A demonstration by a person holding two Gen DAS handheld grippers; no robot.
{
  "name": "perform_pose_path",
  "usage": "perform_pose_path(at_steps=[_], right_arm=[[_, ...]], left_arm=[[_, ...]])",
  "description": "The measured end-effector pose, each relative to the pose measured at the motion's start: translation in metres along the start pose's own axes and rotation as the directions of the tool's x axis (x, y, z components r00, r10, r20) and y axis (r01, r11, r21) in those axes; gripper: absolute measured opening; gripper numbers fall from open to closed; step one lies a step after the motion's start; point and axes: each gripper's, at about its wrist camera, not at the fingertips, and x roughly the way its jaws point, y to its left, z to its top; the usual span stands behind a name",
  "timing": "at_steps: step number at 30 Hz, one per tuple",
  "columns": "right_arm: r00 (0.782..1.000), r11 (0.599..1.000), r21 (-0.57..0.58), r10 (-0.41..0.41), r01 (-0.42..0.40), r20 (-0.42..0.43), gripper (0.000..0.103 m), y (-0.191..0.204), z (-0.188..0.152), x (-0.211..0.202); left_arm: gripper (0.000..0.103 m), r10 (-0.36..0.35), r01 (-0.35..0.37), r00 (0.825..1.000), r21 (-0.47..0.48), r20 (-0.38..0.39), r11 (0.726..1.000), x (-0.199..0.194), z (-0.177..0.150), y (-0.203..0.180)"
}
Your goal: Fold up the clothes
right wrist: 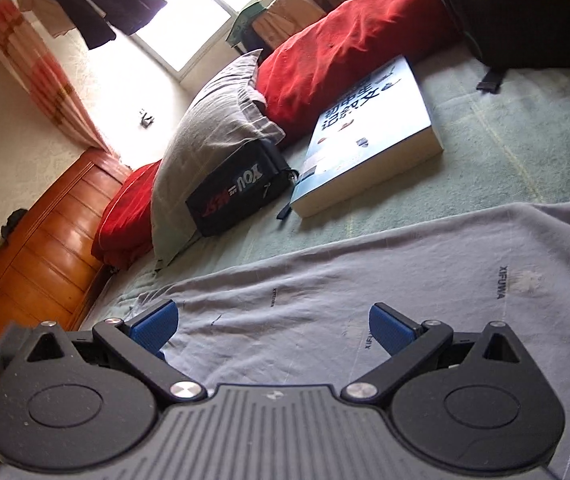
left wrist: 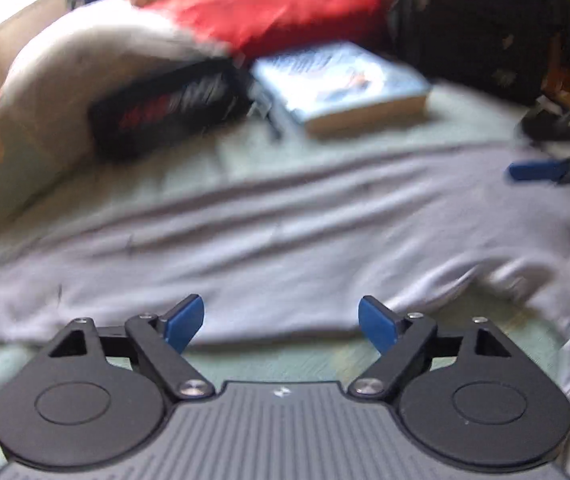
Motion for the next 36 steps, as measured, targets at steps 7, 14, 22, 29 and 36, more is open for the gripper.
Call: perform_pose_path(at_steps=[7, 14, 22, 29, 36], right_arm=[[0.988, 0.986, -0.138, -0.112, 0.097, -0.103, 0.103, 0.011, -0.002, -0.006], [0.978, 0.977, -0.125, -0.183, 0.17, -0.102, 0.103, 0.001, -0.003, -0.003], [0.981, 0.979, -0.137, -0.168, 0.154, -0.093, 0.103, 0.007, -0.002, -0.004], [0.982, 0.983, -0.095, -0.165, 0.157, -0.089, 0.103, 0.001, -0.002, 0.001], [0.978, 0.975, -0.152, -0.179, 0.162, -0.107, 0.103, 0.011, -0.008, 0.009]], left_arm=[[0.085, -0.094, 0.094, 0.996, 0.006, -0.008, 0.996, 0.02, 0.016, -0.04], [0.085, -0.045, 0.054, 0.997, 0.147, -0.069, 0.988, 0.006, -0.011, -0.05], [0.085, -0.106, 0.104, 0.994, -0.045, -0.04, 0.994, 0.027, 0.013, -0.042], [0.086, -0.182, 0.177, 0.98, -0.076, -0.077, 0.981, 0.014, 0.014, -0.02], [0.085, -0.008, -0.017, 0.996, -0.287, -0.086, 0.958, 0.059, 0.011, 0.043]])
